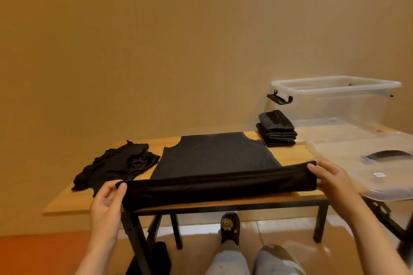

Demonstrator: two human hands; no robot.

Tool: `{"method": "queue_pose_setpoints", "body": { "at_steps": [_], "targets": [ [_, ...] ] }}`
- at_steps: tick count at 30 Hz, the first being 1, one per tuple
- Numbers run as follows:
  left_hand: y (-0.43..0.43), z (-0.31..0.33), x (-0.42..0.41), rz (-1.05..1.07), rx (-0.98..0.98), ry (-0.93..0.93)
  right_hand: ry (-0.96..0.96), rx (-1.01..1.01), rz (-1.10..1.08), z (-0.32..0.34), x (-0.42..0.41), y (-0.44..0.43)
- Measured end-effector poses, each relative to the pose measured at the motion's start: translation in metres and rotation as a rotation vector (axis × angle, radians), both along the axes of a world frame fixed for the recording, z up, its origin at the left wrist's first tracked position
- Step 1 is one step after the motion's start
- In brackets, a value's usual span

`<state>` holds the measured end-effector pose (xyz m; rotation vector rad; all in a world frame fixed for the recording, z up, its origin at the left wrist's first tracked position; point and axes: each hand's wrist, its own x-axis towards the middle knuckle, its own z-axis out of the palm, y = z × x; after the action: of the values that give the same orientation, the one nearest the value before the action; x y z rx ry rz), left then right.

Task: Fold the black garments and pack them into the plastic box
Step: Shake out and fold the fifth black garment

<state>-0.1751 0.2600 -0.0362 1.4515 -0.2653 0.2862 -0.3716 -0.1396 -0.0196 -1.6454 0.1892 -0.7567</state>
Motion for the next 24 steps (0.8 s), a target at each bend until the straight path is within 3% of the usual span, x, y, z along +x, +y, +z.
{"method": "queue_pose_setpoints", "body": {
  "at_steps": [16,24],
  "targets": [
    [0.014,0.004,-0.018,-0.042,0.121,-0.047,0.164,-0.002,0.053,0.002,-0.023,0.012],
    [0.017,0.015,-0.01,-0.154,0.21,0.035,0.204,-0.008,0.068,0.009,-0.019,0.016]
  ]
}}
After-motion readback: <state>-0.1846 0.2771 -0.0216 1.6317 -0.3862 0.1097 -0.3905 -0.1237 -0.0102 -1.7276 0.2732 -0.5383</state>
